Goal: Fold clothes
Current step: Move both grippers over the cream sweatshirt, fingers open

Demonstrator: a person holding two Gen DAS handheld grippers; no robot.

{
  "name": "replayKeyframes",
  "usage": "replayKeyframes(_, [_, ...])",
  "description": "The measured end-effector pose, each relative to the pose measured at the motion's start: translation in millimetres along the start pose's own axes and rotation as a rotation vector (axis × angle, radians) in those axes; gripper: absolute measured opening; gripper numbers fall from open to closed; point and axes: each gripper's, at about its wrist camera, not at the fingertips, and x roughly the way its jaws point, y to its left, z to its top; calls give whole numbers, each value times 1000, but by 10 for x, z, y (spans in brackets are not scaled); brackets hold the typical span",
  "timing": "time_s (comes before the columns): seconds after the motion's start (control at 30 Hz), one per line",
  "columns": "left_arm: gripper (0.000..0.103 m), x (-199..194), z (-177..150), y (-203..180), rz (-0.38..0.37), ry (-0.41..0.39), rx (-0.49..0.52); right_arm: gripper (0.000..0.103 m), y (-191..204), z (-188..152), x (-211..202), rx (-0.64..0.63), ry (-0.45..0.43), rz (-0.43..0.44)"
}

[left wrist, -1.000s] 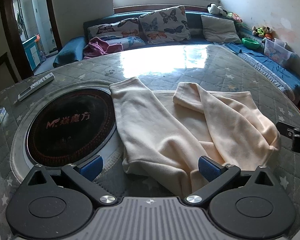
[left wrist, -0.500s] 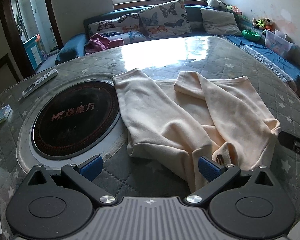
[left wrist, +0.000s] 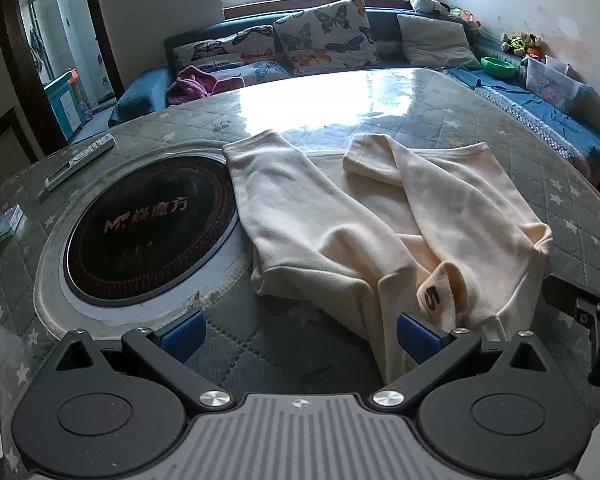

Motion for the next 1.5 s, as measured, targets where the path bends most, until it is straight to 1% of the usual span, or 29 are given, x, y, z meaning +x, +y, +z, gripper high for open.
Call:
replayKeyframes(0.57, [103,-77,-138,6,4,-3,7,103,147,-129,-93,-27,5,10])
replayKeyframes(0.93, [103,-56,-75,71,10,-7,-9,103,184,-120,-34,-38,17,21])
replayKeyframes(1.23, [103,1,-57,39,4,11,4,103,223,-77,41,-57,28,33])
replayKeyframes(1.5, [103,-1,18,42,7,5,6,103,219,-14,87,-54,30,46])
